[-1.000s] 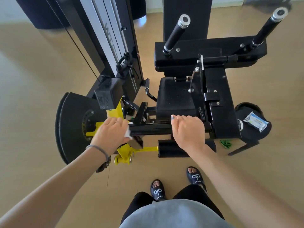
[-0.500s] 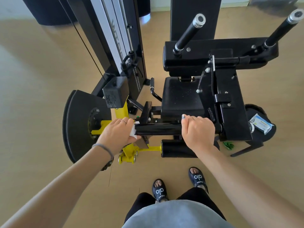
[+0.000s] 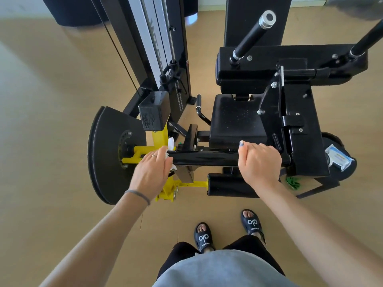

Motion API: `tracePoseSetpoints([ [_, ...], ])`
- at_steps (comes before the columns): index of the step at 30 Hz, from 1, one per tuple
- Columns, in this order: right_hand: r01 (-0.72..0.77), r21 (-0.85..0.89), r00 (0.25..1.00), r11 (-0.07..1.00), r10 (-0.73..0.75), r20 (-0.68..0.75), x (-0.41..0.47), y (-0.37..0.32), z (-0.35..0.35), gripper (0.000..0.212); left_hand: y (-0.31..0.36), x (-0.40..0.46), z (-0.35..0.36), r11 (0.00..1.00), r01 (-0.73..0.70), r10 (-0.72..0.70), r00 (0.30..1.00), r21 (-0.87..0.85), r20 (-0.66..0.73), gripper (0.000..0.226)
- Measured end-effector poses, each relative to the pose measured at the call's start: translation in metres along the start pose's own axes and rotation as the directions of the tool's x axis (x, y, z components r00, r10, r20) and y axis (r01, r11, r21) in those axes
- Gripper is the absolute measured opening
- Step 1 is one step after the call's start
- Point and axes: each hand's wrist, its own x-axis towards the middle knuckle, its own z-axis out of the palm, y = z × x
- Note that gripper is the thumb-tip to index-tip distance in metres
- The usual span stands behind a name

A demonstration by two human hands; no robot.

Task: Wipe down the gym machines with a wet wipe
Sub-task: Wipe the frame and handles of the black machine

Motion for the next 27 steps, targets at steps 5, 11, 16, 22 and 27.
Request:
tracePoseSetpoints([
  [5, -0.022, -0.03, 0.999, 0.999, 0.023, 0.039, -0.001, 0.0, 0.004, 0.064, 0.036, 0.004, 0.017, 0.978, 0.094, -0.107, 0.992, -0.184, -0.065, 0.04],
  [11, 0.033, 0.041, 0.997, 0.999, -0.035, 0.066, 0.005, -0.022, -0.005, 0.061, 0.044, 0.0, 0.014, 0.807, 0.272, -0.352, 0.934, -0.524, -0.056, 0.034],
  [16, 0.158, 0.146, 0.97, 0.977, -0.182, 0.163, 0.014, -0.075, 0.001, 0.06, 0.073, -0.002, 0.016, 0.326, 0.545, -0.7, 0.688, -0.773, 0.191, 0.041],
  [22, 0.187, 0.069, 0.964, 0.98, -0.197, 0.177, 0.007, -0.079, 0.011, 0.056, 0.064, -0.011, 0.019, 0.163, 0.552, -0.71, 0.641, -0.818, 0.291, 0.03],
  [27, 0.169, 0.068, 0.97, 0.983, -0.179, 0.165, 0.007, -0.081, 0.01, 0.058, 0.065, -0.019, 0.023, 0.104, 0.5, -0.753, 0.605, -0.86, 0.26, 0.015],
])
